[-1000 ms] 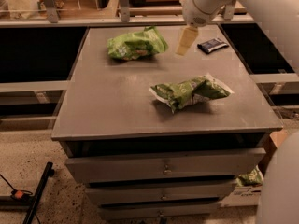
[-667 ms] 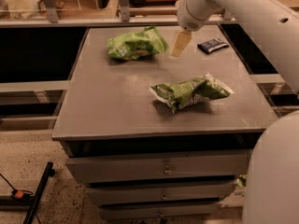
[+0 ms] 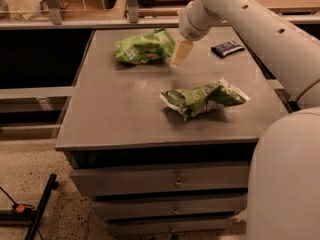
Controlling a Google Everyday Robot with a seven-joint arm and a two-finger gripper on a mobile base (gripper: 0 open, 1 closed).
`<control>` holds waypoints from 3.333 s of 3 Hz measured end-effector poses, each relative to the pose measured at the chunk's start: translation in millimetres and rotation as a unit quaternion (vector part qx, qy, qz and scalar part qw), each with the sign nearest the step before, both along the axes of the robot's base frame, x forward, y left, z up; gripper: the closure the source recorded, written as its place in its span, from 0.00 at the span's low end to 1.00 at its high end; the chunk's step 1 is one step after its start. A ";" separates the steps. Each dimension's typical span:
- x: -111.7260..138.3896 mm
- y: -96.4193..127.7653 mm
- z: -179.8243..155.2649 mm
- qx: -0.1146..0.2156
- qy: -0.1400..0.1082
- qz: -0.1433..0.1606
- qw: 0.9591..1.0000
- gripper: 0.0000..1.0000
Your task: Pick green rice chip bag
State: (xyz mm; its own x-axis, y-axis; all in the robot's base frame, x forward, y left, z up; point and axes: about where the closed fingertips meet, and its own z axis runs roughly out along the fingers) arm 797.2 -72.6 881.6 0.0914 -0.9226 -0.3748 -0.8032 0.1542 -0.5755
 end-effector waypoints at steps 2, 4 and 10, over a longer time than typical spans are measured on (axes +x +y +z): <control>1.2 21.5 -15.0 0.014 0.008 0.023 1.000 0.41; -2.0 34.5 -16.8 0.025 0.013 0.045 0.999 0.87; -21.5 -13.2 125.4 0.078 -0.043 -0.022 0.996 1.00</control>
Offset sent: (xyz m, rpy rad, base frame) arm -0.0002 0.0291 -0.0155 0.0462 0.0213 0.0652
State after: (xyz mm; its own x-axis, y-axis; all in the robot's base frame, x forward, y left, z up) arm 775.7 -85.8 1007.1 0.0907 -0.8577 -0.5061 -0.7424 0.2805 -0.6084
